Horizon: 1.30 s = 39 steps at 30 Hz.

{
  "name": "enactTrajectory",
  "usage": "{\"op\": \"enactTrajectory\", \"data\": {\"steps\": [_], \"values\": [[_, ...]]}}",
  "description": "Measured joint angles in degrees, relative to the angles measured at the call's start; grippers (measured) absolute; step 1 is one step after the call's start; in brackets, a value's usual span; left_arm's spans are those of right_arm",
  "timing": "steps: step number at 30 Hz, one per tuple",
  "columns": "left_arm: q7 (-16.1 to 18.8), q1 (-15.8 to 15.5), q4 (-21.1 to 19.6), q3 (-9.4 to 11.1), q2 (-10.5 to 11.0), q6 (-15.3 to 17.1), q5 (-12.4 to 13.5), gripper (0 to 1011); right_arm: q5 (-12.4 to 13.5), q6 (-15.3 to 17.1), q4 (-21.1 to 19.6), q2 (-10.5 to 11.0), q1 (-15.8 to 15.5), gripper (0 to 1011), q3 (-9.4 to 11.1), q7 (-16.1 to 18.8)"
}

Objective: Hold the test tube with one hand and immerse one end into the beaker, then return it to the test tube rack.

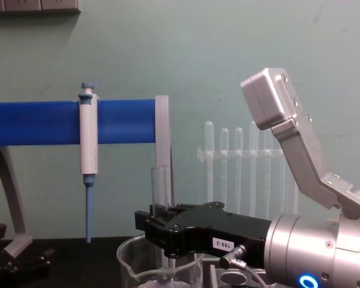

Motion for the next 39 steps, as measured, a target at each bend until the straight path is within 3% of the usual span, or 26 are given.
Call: {"op": "enactTrajectory", "data": {"steps": [39], "values": [[0.0,0.0,0.0,0.0,0.0,0.0,0.0,1000,0.0,0.0,0.0,0.0,0.0,225,0.0,-0.04]]}}
